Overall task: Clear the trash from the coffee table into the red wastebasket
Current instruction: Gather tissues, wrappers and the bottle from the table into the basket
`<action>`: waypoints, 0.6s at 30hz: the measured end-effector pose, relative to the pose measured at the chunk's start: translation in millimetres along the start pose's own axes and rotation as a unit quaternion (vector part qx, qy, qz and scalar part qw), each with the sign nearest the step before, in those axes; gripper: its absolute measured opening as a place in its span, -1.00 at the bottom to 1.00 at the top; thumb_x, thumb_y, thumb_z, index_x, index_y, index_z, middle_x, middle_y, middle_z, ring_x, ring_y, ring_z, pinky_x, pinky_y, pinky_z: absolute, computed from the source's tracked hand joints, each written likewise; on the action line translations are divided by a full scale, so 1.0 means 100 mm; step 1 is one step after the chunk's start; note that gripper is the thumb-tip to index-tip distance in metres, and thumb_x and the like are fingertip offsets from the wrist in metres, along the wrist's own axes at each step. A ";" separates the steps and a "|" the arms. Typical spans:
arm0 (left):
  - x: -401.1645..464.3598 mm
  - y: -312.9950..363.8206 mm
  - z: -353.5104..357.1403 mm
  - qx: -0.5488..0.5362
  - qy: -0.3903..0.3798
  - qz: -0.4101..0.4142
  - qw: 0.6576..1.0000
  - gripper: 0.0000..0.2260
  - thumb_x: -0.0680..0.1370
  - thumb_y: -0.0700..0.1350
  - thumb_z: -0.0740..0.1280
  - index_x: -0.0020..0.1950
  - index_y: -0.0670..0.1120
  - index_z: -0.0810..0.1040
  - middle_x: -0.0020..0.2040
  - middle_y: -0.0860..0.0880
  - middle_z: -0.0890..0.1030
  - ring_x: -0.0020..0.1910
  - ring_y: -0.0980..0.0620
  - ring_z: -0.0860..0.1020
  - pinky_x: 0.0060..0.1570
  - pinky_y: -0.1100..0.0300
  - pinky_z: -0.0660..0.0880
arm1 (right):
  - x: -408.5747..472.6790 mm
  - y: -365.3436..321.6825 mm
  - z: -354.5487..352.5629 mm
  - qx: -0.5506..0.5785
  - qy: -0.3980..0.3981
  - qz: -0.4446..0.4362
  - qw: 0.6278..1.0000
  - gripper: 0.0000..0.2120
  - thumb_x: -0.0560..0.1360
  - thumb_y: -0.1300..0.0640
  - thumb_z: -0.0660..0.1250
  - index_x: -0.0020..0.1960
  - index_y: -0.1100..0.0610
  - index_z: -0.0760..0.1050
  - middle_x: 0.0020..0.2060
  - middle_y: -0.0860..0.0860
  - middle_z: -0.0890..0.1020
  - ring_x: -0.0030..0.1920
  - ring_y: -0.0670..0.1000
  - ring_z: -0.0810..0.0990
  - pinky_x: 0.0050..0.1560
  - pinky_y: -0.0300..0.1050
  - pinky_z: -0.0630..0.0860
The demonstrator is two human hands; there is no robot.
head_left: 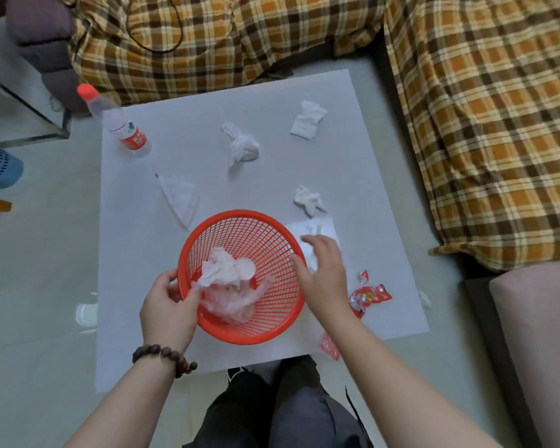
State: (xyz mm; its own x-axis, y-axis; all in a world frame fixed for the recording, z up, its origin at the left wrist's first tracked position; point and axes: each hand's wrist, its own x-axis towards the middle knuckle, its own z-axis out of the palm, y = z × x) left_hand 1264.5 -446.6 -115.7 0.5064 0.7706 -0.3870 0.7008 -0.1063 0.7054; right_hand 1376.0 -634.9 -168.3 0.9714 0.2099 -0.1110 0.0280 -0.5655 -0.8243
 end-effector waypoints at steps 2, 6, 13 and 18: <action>0.01 0.00 0.05 0.006 -0.007 0.002 1.000 -0.76 0.48 -0.10 0.40 0.13 0.01 0.53 -0.10 -0.04 0.65 -0.13 -0.07 0.64 -0.08 -0.06 0.59 | -0.10 0.39 -0.17 -0.057 0.033 0.073 0.995 -0.68 0.48 0.07 0.33 0.21 0.10 0.45 0.17 0.03 0.47 0.21 0.02 0.41 0.14 -0.19 0.32; 0.01 0.01 0.13 0.012 -0.028 0.017 0.999 -0.75 0.49 -0.05 0.40 0.15 0.03 0.52 -0.07 -0.05 0.65 -0.11 -0.08 0.64 -0.07 -0.12 0.60 | -0.39 1.12 -0.23 -0.197 -0.062 0.179 0.962 -0.50 0.45 0.04 0.37 0.35 0.06 0.34 0.40 0.11 0.30 0.43 0.15 0.20 0.37 0.05 0.27; 0.09 0.02 0.15 0.005 -0.059 0.050 0.997 -0.78 0.46 -0.11 0.41 0.05 0.12 0.52 -0.10 0.02 0.67 -0.14 -0.06 0.66 -0.12 -0.12 0.61 | -0.55 1.72 0.02 -0.311 -0.197 0.213 0.905 -0.13 0.44 0.09 0.41 0.53 0.00 -0.11 0.53 0.16 -0.17 0.51 0.20 -0.25 0.48 0.07 0.04; 0.10 0.01 0.17 -0.003 -0.064 0.053 0.997 -0.79 0.46 -0.10 0.43 -0.06 0.22 0.54 -0.12 0.09 0.68 -0.14 0.00 0.67 -0.18 -0.02 0.61 | -0.58 1.81 0.05 -0.326 -0.140 0.185 0.917 -0.44 0.46 0.26 0.33 0.40 0.07 0.22 0.45 0.14 0.19 0.45 0.17 0.09 0.31 0.00 0.38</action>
State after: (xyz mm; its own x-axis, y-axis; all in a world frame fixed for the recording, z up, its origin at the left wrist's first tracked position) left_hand 1278.8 -449.5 -129.5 0.6380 0.6681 -0.3829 0.6372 -0.1789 0.7497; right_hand 1323.2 -745.6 -313.6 0.8472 0.0529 -0.5287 -0.0672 -0.9764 -0.2053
